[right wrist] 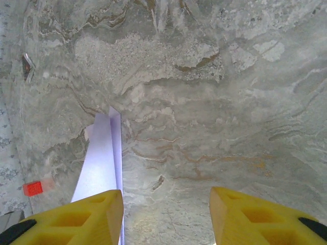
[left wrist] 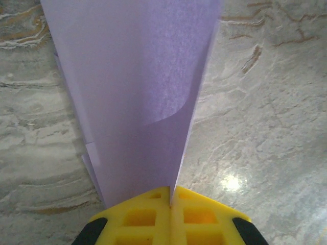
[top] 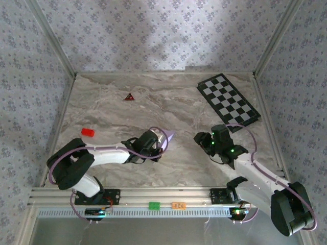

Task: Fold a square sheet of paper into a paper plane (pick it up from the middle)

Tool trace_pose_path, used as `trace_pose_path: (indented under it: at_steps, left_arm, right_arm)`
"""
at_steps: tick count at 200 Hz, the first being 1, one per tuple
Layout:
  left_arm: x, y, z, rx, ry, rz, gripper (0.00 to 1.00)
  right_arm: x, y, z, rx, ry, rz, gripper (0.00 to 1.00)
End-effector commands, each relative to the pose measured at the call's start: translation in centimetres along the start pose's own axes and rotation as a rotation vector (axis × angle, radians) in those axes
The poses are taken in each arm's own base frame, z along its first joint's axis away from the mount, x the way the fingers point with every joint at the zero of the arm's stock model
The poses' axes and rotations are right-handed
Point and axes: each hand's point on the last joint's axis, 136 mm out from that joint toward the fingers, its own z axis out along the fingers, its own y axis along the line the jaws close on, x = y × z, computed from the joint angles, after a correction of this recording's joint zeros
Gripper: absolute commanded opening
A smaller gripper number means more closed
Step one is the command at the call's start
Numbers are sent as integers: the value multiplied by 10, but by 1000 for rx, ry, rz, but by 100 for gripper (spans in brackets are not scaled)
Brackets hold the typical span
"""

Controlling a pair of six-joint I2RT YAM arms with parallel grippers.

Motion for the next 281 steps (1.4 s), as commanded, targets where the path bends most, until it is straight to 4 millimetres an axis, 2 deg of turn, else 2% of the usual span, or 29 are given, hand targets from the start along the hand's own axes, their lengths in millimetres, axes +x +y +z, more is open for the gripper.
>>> trace_pose_path:
  at_steps: [1, 161, 219, 250, 281]
  left_arm:
    - [-5, -15, -3, 93, -7, -21, 0]
    - [3, -23, 18, 201, 40, -104, 0]
    - [8, -28, 25, 266, 68, -162, 0]
    - [5, -36, 26, 321, 65, -194, 0]
    - [4, -42, 28, 348, 82, -221, 0]
  right_arm:
    - [0, -7, 1, 15, -9, 9, 50]
    - [8, 0, 12, -25, 33, 12, 50]
    - [15, 29, 21, -145, 63, -127, 46]
    - [30, 43, 32, -170, 118, -246, 41]
    - [46, 50, 44, -202, 198, -286, 31]
